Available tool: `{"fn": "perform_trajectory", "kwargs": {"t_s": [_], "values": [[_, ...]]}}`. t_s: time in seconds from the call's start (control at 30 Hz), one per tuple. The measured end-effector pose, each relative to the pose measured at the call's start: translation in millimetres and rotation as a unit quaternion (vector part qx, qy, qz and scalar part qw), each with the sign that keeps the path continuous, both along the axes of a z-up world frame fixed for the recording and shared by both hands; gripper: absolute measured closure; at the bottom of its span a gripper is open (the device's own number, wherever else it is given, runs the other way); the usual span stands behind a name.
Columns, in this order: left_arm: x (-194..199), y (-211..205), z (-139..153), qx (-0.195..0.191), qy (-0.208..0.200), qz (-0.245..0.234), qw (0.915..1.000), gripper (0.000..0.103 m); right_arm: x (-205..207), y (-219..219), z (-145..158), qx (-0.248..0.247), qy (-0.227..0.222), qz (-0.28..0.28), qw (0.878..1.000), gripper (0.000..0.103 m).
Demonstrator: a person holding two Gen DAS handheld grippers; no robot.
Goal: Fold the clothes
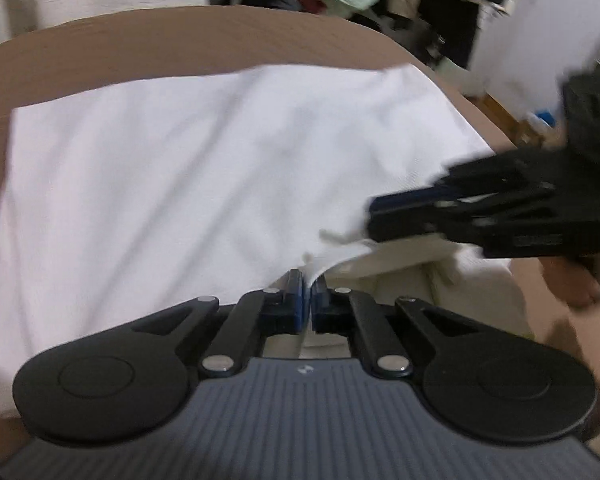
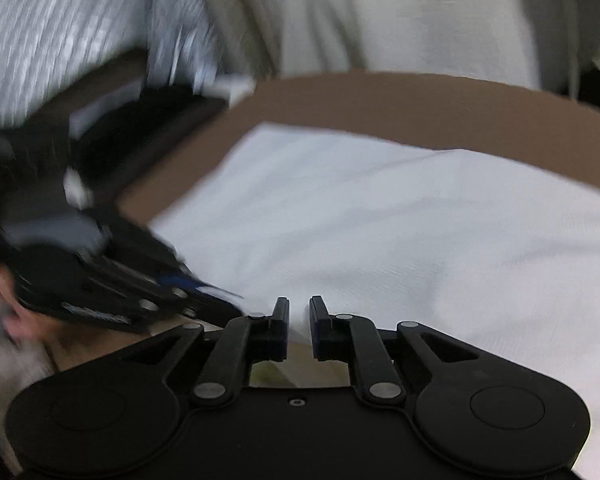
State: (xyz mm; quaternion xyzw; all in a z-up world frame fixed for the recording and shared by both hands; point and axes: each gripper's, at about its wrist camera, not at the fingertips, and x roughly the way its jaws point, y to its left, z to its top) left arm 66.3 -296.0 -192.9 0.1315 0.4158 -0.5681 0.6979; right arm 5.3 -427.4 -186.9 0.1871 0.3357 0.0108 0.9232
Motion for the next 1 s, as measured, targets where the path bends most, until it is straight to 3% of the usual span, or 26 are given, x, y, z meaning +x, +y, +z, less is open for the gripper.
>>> {"fn": "perform_trajectory", "kwargs": {"t_s": [0.1,0.17,0.23,0.3,0.4,0.47,0.5,0.6,0.7,0.83,1.0], "values": [[3.7,4.2,1.4,-0.011,-0.003,0.023,0.9997,0.099,-25.2,8.2,4.6,0.094,-0.045,-0.008,0.995,0.086],[6.1,7.0,2.3,-0.019,-0.004,0.038,0.9991,0.099,-37.8,22.1,3.9,0.088,-0.04,0.019,0.995,0.078],[6.8,10.1,6.0,-0.03,-0.003,0.044,0.9986,0.099,-41.3,30.8,-6.9,0.077,-0.018,0.011,0.997,0.064],[5.8,12.6,12.6,-0.043,-0.003,0.046,0.998,0.099,-44.3,39.1,-17.9,0.068,0.003,0.002,0.998,0.061],[4.6,15.6,22.1,-0.062,-0.006,0.05,0.9968,0.099,-29.4,32.3,-41.6,0.109,0.027,-0.054,0.992,0.06],[4.7,15.4,24.7,-0.064,-0.005,0.053,0.9965,0.099,-18.5,26.1,-52.8,0.152,0.022,-0.074,0.985,0.06],[5.2,14.3,24.3,-0.061,-0.003,0.053,0.9967,0.099,-21.1,24.1,-56.8,0.168,0.016,-0.08,0.982,0.054],[5.7,13.5,23.2,-0.06,0.001,0.054,0.9968,0.099,-25.0,21.4,-65.3,0.2,-0.003,-0.098,0.975,0.056],[5.2,13.7,25.9,-0.065,-0.012,0.056,0.9962,0.099,-21.6,28.6,-61.3,0.152,-0.006,-0.101,0.983,0.088],[8.1,25.9,36.3,-0.085,-0.007,0.066,0.9942,0.099,-31.4,43.3,-31.3,0.055,-0.002,-0.083,0.995,0.089],[6.2,37.1,45.1,-0.097,-0.009,0.067,0.993,0.099,-41.4,50.4,-8.0,-0.028,0.043,-0.057,0.997,0.09]]}}
